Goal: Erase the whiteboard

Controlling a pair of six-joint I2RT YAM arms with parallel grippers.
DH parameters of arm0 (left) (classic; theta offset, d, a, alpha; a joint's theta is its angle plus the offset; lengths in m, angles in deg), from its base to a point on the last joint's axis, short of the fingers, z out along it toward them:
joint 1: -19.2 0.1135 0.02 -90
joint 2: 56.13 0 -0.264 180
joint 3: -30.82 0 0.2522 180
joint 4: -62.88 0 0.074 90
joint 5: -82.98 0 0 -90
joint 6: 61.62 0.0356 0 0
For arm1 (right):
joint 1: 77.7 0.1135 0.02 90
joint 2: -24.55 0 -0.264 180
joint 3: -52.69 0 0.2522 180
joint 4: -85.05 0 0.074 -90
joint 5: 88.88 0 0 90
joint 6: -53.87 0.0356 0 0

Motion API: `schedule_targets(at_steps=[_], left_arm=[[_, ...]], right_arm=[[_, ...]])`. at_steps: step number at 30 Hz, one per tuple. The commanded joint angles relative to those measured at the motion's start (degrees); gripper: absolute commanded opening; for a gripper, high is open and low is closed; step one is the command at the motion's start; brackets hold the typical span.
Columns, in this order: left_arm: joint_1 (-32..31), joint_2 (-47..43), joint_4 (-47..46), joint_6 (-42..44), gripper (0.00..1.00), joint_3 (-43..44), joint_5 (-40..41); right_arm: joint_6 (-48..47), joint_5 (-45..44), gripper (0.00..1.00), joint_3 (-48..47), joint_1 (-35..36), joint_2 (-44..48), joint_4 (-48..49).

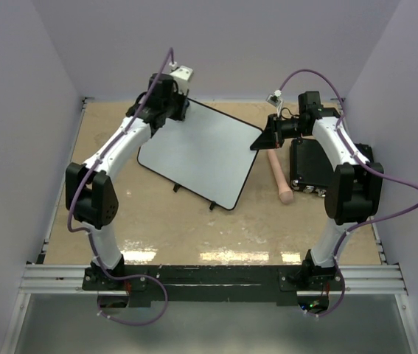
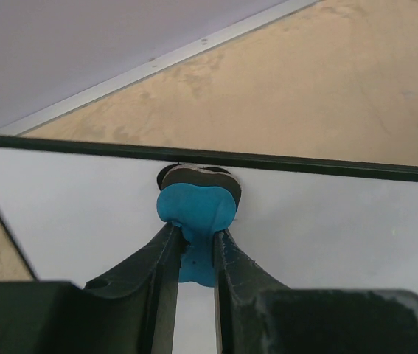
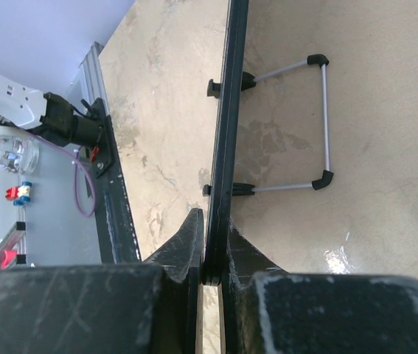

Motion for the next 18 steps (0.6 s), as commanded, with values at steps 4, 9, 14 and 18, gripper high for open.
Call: schedule_targets(at_steps=[4,9,14,18], left_arm=[[-18.8,0.2,1.6,-4.2,0.0,2.1,-4.9],[-24.9,1.3,-2.4,-7.7,0.0,-1.6,-1.9],[-26.6,3.2,-1.3,-6.3,0.0,1.5,4.0],[-21.8,0.7,-0.3,-4.7,0.0,0.6,6.7]], right_arm=[[-4.9,-0.5,0.0,-0.2,1.2,2.6,5.1],[-4.2,-0.5,0.0,-0.2,1.3,3.3,5.5],[-4.6,-0.6,0.0,0.2,1.2,3.7,4.9],[-5.6,-0.8,0.0,0.1,1.3,3.4,4.1]])
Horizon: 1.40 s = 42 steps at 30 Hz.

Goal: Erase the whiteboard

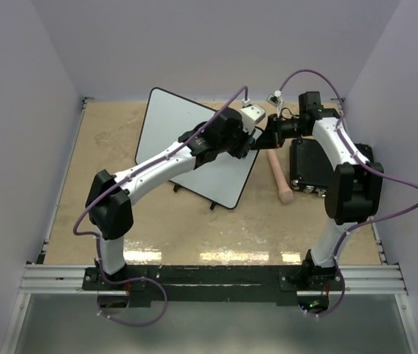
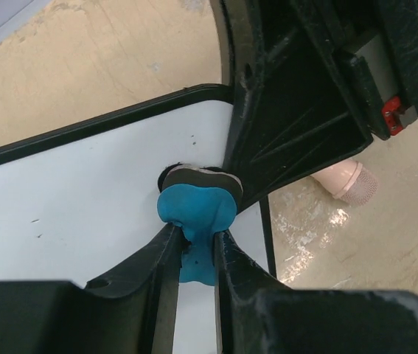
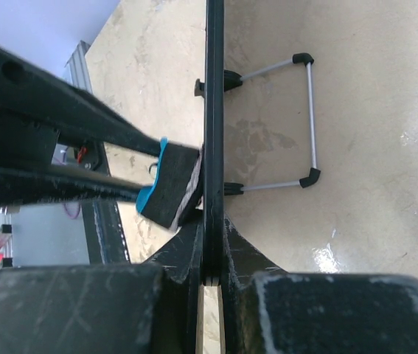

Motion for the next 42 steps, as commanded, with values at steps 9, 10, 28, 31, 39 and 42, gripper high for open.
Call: schedule_targets(at_steps=[9,10,28,31,39,42], left_arm=[[27.6,-6.2,-1.1,9.6,0.0,-8.7,6.7],[29.4,-6.0,-1.1,10.8,0.0,-8.7,6.4],[3.8,-13.4,-11.3,7.7,0.0,-22.7,1.6],[-1.1,-9.1,-11.7,7.7,0.0,-18.8,3.5],[12.0,-8.6,-8.3,8.7,0.0,-14.7,2.7],[21.6,-9.6,-6.8,11.6,0.0,-14.3,2.5]], right_arm=[[-6.4,1.1,0.0,-1.4,1.5,2.1,1.8],[-6.5,1.1,0.0,-1.4,1.5,2.0,1.7],[-1.7,1.4,0.0,1.2,1.5,3.6,6.2],[-0.7,1.5,0.0,2.1,1.5,4.1,6.8],[-2.1,0.6,0.0,1.9,1.5,4.3,5.0],[-2.4,0.3,0.0,2.2,1.6,4.6,4.9]])
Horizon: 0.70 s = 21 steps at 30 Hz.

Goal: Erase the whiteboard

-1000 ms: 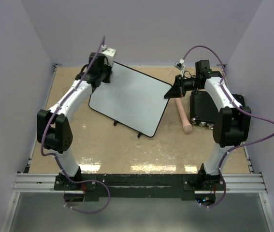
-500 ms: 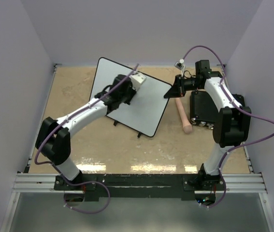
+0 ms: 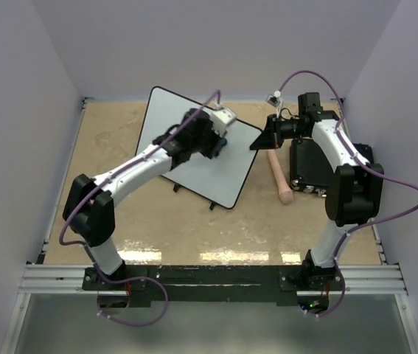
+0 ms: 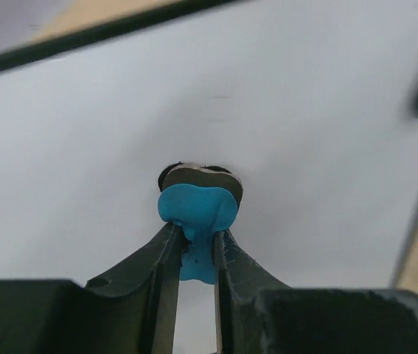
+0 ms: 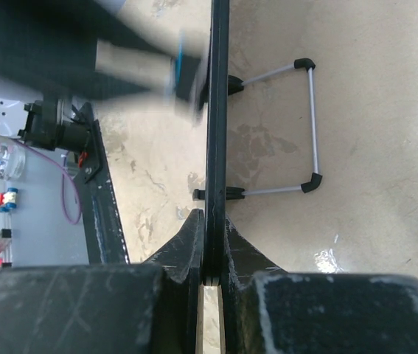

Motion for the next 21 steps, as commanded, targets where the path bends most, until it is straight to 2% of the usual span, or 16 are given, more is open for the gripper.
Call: schedule_targets(at_steps=[1,2,5,10,13,16,21], left_arm=[[17.4,-2.5,-2.6,4.6,0.0,1.6,6.0],[21.0,-2.9,-3.3,6.2,0.0,0.0,5.9],[26.3,-3.4,-4.2,10.9,0.0,-1.6,5.7],[27.2,-5.8,-6.6,14.3,0.0,-5.2,3.3],[22.9,-7.5,-6.5,13.4,0.0,-9.4,2.9],[15.9,-10.1,-8.0,11.1,0.0,-14.8,1.6],[-1.2,-10.2,-10.3,4.6,0.0,-19.3,2.7]], right_arm=[[-4.6,0.2,0.0,0.4,1.0,3.6,1.3],[-4.5,0.3,0.0,0.4,1.1,3.8,1.6],[-4.3,0.4,0.0,0.5,1.1,3.6,1.7],[-4.3,0.4,0.0,0.8,1.1,3.9,1.9],[-4.3,0.5,0.0,0.9,1.1,4.0,2.0],[-4.2,0.5,0.0,1.1,1.1,4.2,2.2],[-3.6,0.6,0.0,1.8,1.1,4.5,2.9]])
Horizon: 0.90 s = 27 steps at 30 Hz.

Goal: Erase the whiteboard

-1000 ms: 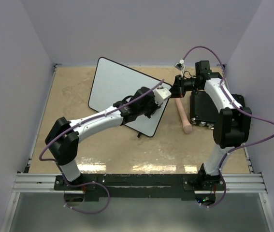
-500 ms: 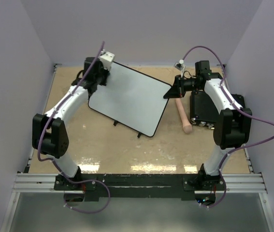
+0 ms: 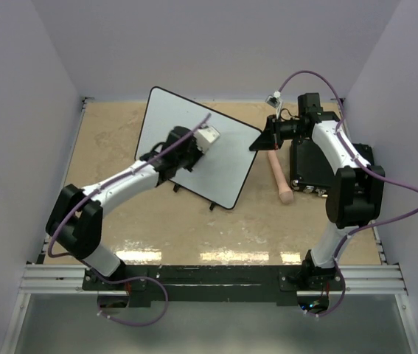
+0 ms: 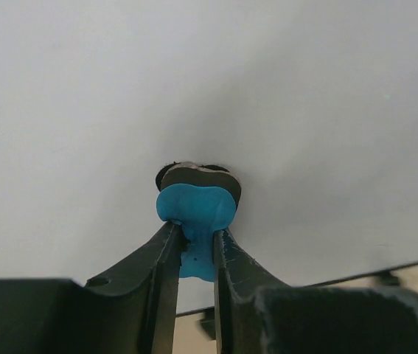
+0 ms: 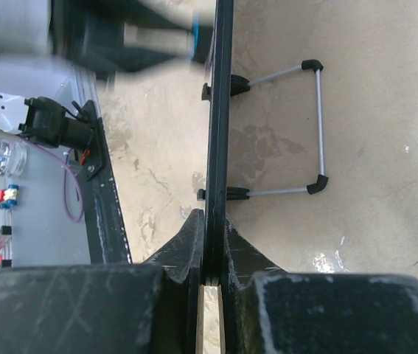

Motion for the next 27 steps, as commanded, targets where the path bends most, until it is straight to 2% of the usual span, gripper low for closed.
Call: schedule_targets(at_steps=[1,3,7,10,12,13,14,16,20,24,27], left_arm=[[-12.7,-0.1,-6.5,-6.1,0.0,-3.1,-1.8],[-17.3,1.7,-7.7,-8.4,0.0,-2.5,-0.3],[-17.7,5.4,-8.2,-10.6,0.0,0.5,3.9],[-11.8,3.3,-7.7,-12.9,0.0,-1.5,4.1],[-5.6,1.2,-7.7,-13.3,0.0,-3.5,2.7],[-3.3,-1.7,-8.5,-12.9,0.0,-6.5,2.0],[1.3,-3.1,-11.0,-12.2,0.0,-8.1,0.6],[5.6,-6.3,-13.4,-8.9,0.0,-12.6,-0.2],[16.7,-7.5,-14.9,-3.5,0.0,-15.4,-3.2],[20.6,-6.4,-18.1,0.1,0.0,-15.4,-5.8],[16.4,-8.2,-19.8,2.4,0.0,-16.8,-8.0]], right_arm=[[-3.7,0.2,0.0,1.1,0.8,3.5,2.9],[-3.3,0.1,0.0,1.1,0.8,3.5,3.0],[-3.3,-0.5,0.0,0.9,0.8,3.9,2.9],[-3.2,-0.5,0.0,0.9,0.8,3.8,3.0],[-3.2,-0.2,0.0,0.5,0.8,3.4,3.0],[-3.2,-0.2,0.0,0.2,0.7,3.3,3.0],[-3.2,-0.2,0.0,0.0,0.8,3.3,2.9],[-3.2,-0.1,0.0,-0.2,0.8,3.2,2.9],[-3.7,-0.1,0.0,0.2,0.8,3.5,2.8],[-3.6,-0.2,0.0,1.3,0.8,4.2,2.9],[-3.7,-0.4,0.0,1.7,0.7,4.6,3.0]])
